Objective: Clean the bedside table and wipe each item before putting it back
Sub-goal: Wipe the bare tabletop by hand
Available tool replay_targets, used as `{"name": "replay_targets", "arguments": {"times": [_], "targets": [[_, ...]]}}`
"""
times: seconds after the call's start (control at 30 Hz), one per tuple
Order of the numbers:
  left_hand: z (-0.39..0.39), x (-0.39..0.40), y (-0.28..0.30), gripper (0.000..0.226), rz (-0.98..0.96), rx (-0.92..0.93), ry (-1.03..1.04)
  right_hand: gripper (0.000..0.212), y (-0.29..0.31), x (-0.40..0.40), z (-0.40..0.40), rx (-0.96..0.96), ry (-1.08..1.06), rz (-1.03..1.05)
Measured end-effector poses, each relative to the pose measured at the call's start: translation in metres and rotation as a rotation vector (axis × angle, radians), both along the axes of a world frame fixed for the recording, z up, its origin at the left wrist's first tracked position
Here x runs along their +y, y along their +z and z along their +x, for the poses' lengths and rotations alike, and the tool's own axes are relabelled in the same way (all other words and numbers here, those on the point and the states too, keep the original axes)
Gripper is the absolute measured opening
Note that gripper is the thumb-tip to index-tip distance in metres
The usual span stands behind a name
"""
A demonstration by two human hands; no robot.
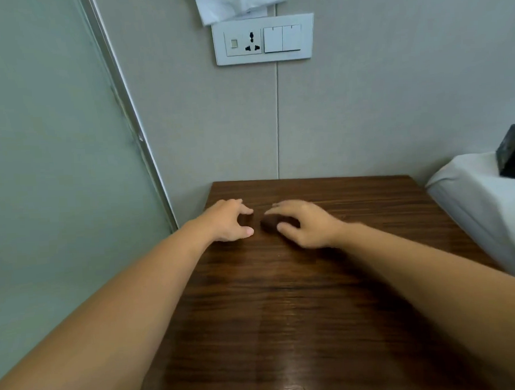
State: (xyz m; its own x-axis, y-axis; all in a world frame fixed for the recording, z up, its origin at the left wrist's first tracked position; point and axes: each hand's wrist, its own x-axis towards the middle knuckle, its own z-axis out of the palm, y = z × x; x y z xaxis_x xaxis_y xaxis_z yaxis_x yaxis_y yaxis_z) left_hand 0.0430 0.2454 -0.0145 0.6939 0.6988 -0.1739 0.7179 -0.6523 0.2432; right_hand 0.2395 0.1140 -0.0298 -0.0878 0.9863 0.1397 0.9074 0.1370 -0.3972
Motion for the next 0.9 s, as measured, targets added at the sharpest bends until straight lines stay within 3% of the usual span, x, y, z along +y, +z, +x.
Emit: {"name": "replay_targets", "arguments": {"times": [0.13, 0.2, 0.37, 0.5, 0.7, 0.8, 0.9], "targets": [[-0.021, 0.000, -0.001, 0.045, -0.032, -0.169, 0.002, 0.045, -0.001, -0.097, -0.050, 0.034, 0.317, -0.043], [-0.030, -0.005, 0.000, 0.036, 0.040, -0.268, 0.027, 0.044, 0.000, -0.140, -0.071, 0.063, 0.434, -0.060], [-0.045, -0.031, 0.020, 0.047, 0.072, -0.056, -0.020, 0.048, 0.007, -0.184, -0.084, 0.064, 0.571, -0.193], [-0.054, -0.037, 0.028, 0.056, 0.044, 0.066, -0.010, 0.050, 0.011, -0.121, -0.051, -0.056, 0.249, -0.147], [-0.059, -0.013, 0.008, 0.048, 0.069, 0.057, 0.112, 0.048, -0.012, -0.019, -0.007, 0.104, -0.416, 0.019], [-0.052, 0.000, 0.005, 0.054, 0.063, 0.033, 0.115, 0.048, -0.013, 0.019, 0.004, 0.130, -0.605, 0.027], [-0.052, 0.014, 0.003, 0.056, 0.062, 0.067, 0.073, 0.050, -0.011, 0.056, 0.015, 0.037, -0.721, 0.008]]}}
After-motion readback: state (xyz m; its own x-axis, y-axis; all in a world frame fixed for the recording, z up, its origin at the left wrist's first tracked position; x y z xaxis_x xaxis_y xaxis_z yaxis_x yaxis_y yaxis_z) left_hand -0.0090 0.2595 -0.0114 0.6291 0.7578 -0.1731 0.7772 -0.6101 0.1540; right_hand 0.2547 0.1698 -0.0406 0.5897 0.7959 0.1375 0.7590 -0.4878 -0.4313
